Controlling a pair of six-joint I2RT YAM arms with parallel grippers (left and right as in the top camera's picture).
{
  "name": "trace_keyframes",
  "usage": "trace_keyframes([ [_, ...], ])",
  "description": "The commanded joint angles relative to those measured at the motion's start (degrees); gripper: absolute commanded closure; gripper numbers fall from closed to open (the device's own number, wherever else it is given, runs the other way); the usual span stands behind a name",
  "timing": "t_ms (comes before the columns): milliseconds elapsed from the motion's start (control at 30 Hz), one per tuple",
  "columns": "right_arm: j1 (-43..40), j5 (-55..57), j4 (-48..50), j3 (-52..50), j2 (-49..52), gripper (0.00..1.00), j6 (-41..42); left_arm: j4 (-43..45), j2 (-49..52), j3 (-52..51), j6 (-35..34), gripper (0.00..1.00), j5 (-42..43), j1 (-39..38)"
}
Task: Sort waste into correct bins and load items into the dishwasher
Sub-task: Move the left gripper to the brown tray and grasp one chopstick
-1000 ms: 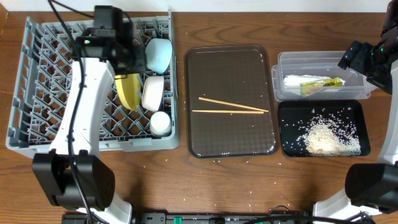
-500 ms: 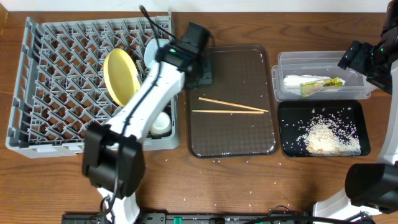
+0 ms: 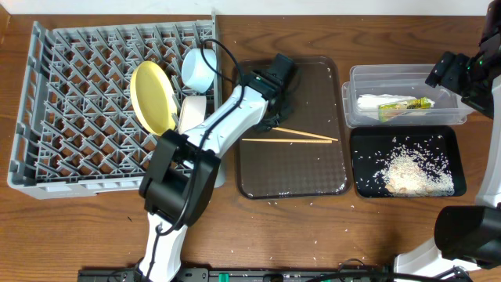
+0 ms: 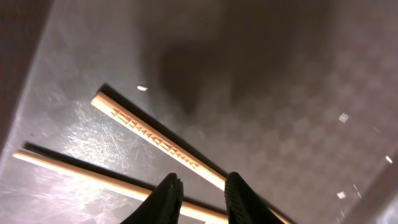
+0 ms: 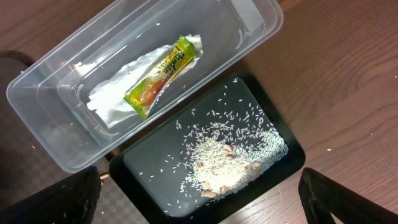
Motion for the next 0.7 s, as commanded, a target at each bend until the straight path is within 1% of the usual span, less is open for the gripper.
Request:
trace_keyframes([
  [0, 0.02, 0.35, -0.07, 0.04, 0.2, 0.01, 0.94, -0.59, 2.29, 0.72, -6.21, 0.79, -1.2, -1.25],
  [33, 0.02, 0.35, -0.07, 0.04, 0.2, 0.01, 0.94, -0.76, 2.56, 0.72, -6.21, 0.81, -1.2, -1.57],
  [167, 0.02, 0.35, -0.04, 0.04, 0.2, 0.01, 0.94, -0.9, 2.71, 0.72, -6.21, 0.81, -1.31, -2.47],
  [400, 0.02, 0.35, -0.07, 0.04, 0.2, 0.01, 0.94, -0.7, 2.78, 0.72, -7.28, 0.82, -5.25, -2.51],
  [533, 0.02, 0.35, -0.07, 0.04, 0.2, 0.01, 0.94, 0.39, 3.69, 0.7, -8.79, 0.73, -5.51, -2.54],
  [667, 0.02, 0.35, -0.04, 0.04, 0.2, 0.01, 0.94, 0.42, 5.07, 0.72, -8.79, 0.72, -5.4, -2.51],
])
